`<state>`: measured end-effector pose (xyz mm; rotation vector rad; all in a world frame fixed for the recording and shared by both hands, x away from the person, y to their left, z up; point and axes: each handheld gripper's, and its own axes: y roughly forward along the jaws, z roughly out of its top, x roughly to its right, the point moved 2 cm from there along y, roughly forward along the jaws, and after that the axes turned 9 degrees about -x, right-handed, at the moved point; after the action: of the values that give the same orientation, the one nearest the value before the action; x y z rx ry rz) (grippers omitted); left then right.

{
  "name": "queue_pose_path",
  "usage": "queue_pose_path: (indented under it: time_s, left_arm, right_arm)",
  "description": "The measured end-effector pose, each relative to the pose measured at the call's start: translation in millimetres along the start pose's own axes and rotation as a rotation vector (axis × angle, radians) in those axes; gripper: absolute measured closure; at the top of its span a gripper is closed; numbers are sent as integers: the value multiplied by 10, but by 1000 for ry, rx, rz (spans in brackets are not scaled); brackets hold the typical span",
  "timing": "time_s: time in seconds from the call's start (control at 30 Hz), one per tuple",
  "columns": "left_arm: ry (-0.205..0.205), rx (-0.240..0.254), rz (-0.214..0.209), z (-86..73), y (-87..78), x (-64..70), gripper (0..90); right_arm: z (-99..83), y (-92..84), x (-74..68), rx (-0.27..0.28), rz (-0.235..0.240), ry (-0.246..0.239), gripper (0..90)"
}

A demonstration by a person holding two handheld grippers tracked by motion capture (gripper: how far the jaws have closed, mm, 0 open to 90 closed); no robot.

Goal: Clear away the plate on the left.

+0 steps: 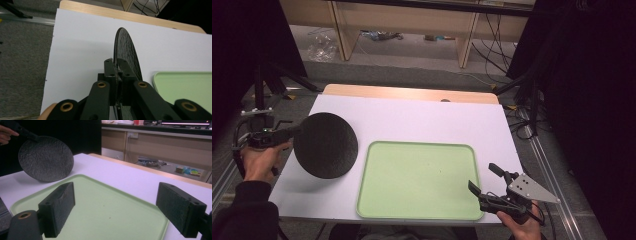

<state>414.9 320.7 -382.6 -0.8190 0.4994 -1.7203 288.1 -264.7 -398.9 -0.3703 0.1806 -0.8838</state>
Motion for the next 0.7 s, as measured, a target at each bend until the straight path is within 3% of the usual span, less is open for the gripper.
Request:
queue_pose_path:
  time_s: [0.13, 0.23, 0.27, 0.37, 0.4, 0.43, 0.47, 0.5, 0.53, 0.6, 0.67, 0.7]
  left_arm:
    - [44, -3, 26, 39, -23, 133, 866]
    - [45, 4, 23, 47, -33, 187, 863]
    - [67, -2, 34, 56, -38, 233, 861]
    - [82, -6, 45, 39, -18, 290, 853]
    - [111, -41, 31, 21, 2, 288, 843]
    - [111, -41, 31, 21, 2, 288, 822]
    - [116, -64, -20, -15, 73, 323, 803]
    - [116, -64, -20, -15, 73, 323, 781]
    - [172, -105, 8, -45, 135, 345, 783]
    - [159, -112, -9, -65, 225, 387, 759]
    - [171, -127, -24, -66, 212, 368, 769]
    - [143, -102, -40, -65, 225, 382, 776]
  right_arm:
    - [-1, 2, -3, 1, 2, 0, 164]
    - [0, 5, -5, -2, 5, 2, 164]
    - [2, 2, -12, -9, 15, 1, 164]
    - [2, -3, -17, -16, 18, -2, 164]
    - [2, -1, -17, -14, 17, -3, 164]
    - [2, -1, -17, -14, 17, -3, 164]
    - [3, -4, -16, -16, 22, -4, 165]
    - [3, -4, -16, -16, 22, -4, 165]
    - [4, 2, -22, -2, 27, 1, 165]
    - [6, 5, -22, 4, 25, 1, 165]
    - [4, -3, -22, -11, 29, -3, 166]
    - [4, -3, -23, -12, 30, -3, 166]
